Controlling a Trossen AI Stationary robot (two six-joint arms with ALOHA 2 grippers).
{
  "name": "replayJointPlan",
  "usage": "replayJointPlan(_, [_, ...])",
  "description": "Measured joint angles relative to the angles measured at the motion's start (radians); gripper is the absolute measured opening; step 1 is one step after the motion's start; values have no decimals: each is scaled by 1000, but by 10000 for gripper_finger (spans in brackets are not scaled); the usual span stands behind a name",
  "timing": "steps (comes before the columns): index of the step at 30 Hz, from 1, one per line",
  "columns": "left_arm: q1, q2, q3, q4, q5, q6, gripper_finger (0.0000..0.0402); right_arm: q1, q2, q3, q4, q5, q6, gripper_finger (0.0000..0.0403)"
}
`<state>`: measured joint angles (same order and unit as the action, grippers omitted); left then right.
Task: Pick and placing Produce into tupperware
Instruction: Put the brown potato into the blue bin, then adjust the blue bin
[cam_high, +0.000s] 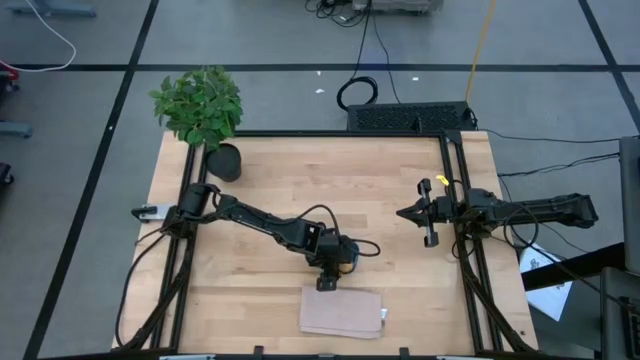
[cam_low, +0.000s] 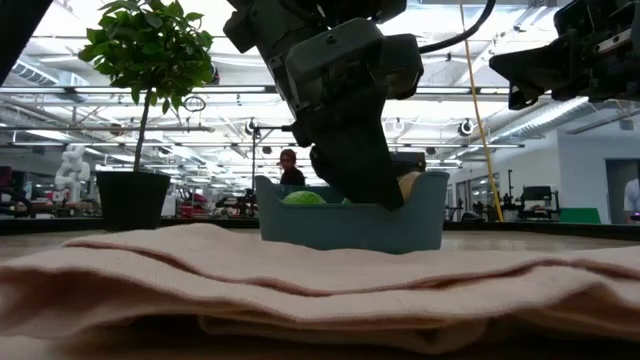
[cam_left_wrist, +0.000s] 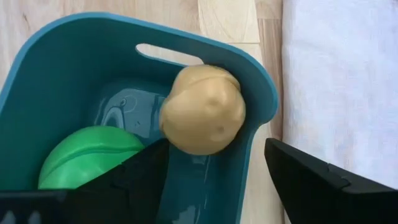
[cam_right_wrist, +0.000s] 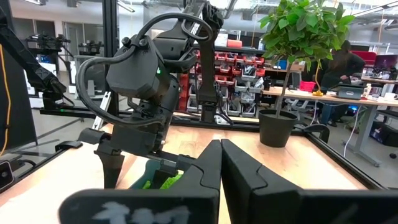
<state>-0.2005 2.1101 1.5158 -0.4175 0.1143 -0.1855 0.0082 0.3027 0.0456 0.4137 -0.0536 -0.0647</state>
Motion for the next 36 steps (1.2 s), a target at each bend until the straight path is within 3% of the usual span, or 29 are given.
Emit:
replayJointPlan(18, [-1, -18, 38, -47, -7, 35, 271, 0, 0, 0, 0, 0, 0, 0])
replayJointPlan(24, [-4, -19, 126, -196, -11, 86, 271, 0, 0, 0, 1, 0, 0, 0])
replayJointPlan(27, [-6, -19, 183, -329, -70, 113, 267, 0, 0, 0, 0, 0, 0, 0])
replayJointPlan(31, [-10, -21, 241, -474, -176, 144, 226, 0, 0, 0, 0, 0, 0, 0])
replayJointPlan(36, [7, -43, 244, -527, -203, 147, 127, 0, 0, 0, 0, 0, 0, 0])
